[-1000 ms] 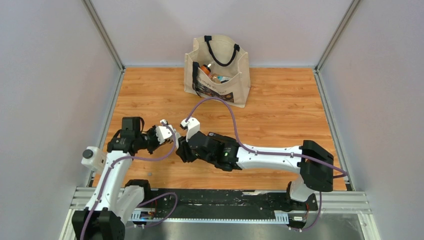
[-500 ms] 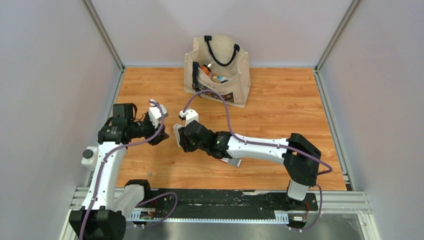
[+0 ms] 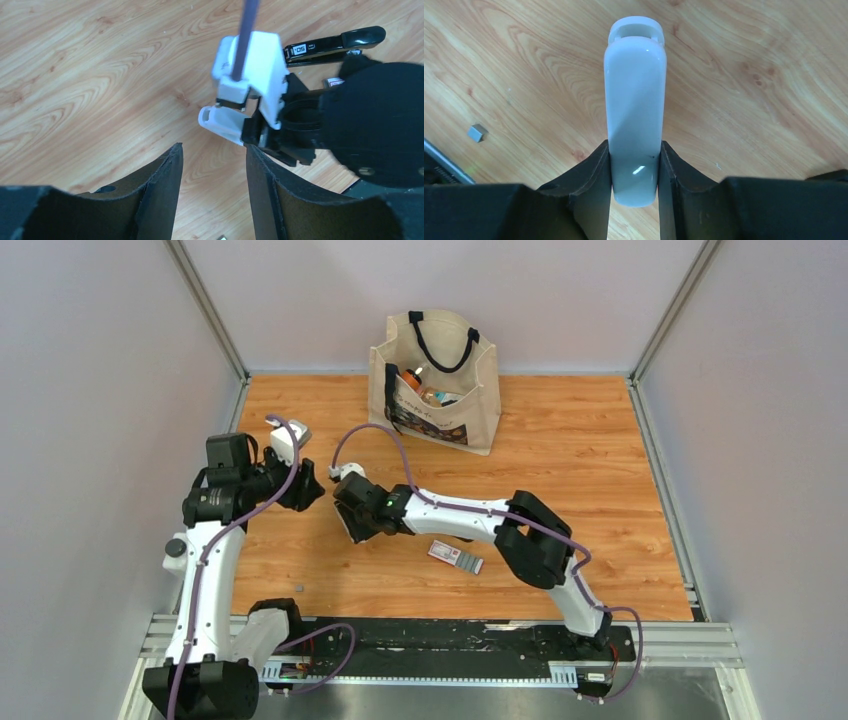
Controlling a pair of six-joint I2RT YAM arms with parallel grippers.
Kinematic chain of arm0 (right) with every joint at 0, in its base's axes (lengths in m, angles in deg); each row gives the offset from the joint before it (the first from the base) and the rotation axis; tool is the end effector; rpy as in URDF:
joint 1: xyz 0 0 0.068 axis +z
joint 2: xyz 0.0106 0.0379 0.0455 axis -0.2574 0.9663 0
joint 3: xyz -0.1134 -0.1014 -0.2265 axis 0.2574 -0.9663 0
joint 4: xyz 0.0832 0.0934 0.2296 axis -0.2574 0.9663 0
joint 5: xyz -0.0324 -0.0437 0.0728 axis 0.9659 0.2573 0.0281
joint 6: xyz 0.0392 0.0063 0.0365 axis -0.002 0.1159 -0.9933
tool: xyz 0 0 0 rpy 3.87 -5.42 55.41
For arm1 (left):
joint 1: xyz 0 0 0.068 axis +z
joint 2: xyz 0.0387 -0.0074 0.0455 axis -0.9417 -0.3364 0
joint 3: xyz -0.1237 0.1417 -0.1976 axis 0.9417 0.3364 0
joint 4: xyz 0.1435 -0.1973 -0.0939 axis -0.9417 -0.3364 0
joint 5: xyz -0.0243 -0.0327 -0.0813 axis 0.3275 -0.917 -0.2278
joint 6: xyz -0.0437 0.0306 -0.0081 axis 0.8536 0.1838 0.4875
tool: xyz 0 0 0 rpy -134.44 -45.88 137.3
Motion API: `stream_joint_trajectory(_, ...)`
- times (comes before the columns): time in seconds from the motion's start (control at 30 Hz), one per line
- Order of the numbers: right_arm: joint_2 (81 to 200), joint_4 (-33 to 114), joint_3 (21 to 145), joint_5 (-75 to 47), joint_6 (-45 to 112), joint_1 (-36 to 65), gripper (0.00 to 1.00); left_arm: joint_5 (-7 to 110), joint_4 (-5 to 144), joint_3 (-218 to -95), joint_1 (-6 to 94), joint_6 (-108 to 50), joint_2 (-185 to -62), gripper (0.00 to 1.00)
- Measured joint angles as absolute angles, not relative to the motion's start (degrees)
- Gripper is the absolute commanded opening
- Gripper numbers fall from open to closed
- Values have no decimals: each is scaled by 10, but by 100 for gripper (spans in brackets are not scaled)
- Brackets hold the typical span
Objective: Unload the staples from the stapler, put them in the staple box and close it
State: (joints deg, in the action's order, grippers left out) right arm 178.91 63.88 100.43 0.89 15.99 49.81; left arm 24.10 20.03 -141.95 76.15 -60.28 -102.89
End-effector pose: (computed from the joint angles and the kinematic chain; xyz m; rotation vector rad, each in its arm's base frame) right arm 0.2032 0.4197 0.2014 -0.8101 2.3862 0.5163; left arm 0.1824 -0.0024 0.3313 0.5705 2.1362 -0.4827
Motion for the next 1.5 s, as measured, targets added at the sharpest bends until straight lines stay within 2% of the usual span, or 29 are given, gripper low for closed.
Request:
stream_joint_trajectory(0.2,1870,746,1127,5,165,498,0,274,195,-1422,761,-573,-1010,58)
stream_joint_trajectory(0.27,1885,770,1152,5,164,498,7,288,193,-1429,761,-562,-1009,58)
stream_joint_trajectory(0.4,1902,801,1185,5,164,498,34,307,189,-1441,762,-547,-1009,58)
stream_joint_trajectory(0.5,1910,820,1203,5,164,498,48,318,187,-1447,762,-539,-1010,58)
stream_joint_trajectory(0.57,1916,826,1212,5,165,498,54,324,186,-1447,761,-533,-1011,57)
stream_joint_trajectory(0.6,1917,827,1214,4,165,498,63,327,186,-1447,761,-531,-1012,57)
stream_joint_trajectory(0.67,1918,828,1214,-2,165,498,71,334,185,-1447,762,-528,-1015,57)
stream_joint_trajectory(0.9,1873,817,1164,-21,169,491,71,342,185,-1447,762,-524,-1019,58)
stream_joint_trajectory(1.1,1703,795,1020,-13,211,456,79,338,185,-1447,757,-524,-1021,61)
stream_joint_trajectory(1.27,1564,781,915,28,292,407,81,347,185,-1447,716,-520,-1030,63)
stream_joint_trajectory(1.5,1551,800,806,50,364,393,82,355,185,-1444,680,-518,-1031,64)
